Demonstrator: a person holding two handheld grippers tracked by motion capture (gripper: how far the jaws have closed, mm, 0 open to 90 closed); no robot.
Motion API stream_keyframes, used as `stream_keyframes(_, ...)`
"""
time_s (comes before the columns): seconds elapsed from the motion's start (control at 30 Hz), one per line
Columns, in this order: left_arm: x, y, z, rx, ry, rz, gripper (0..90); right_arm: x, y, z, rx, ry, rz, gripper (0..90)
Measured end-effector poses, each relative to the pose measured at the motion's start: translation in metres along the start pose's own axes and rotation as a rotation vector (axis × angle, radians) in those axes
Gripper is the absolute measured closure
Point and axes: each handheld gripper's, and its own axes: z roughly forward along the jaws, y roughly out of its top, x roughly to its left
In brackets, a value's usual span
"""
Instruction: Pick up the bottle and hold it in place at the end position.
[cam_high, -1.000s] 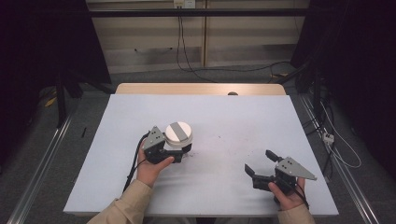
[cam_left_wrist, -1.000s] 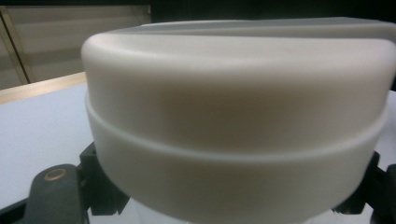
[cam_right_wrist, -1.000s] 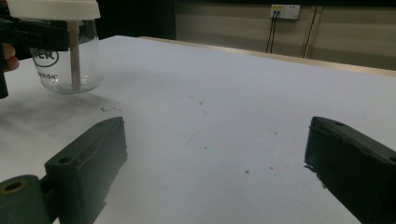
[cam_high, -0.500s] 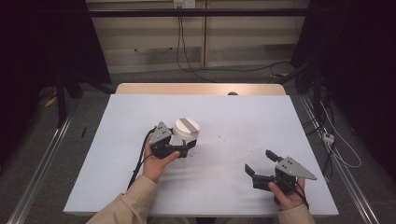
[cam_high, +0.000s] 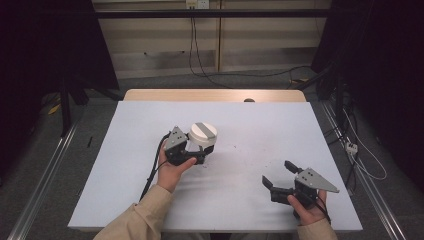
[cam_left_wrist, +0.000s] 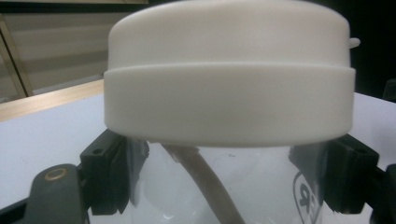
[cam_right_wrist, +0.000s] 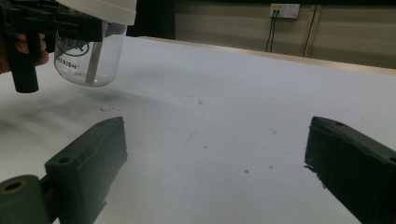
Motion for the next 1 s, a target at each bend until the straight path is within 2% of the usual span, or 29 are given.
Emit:
stream_keyframes(0.13,0.003,-0.001,0.003,-0.011,0.019,-0.003,18.5,0.0,0.0,0.0,0.0,-0.001,0.0,5.2)
stream_keyframes(0.23,0.005,-0.001,0.005,-0.005,0.016,-0.015,18.5,0.0,0.0,0.0,0.001,-0.001,0.001,5.2)
stream_keyframes(0.37,0.006,0.001,0.01,-0.009,0.008,-0.013,18.5,0.0,0.0,0.0,0.0,-0.001,0.0,5.2)
stream_keyframes(0.47,0.004,0.004,0.016,-0.003,0.002,0.008,18.5,0.0,0.0,0.0,0.001,-0.003,0.003,5.2)
stream_keyframes(0.77,0.007,-0.001,0.028,0.019,0.006,-0.001,18.6,0.0,0.0,0.0,0.0,-0.003,0.007,5.2)
stream_keyframes(1.0,0.005,0.005,0.036,0.02,-0.01,0.006,18.6,-0.001,0.0,0.0,-0.001,-0.004,0.009,5.2)
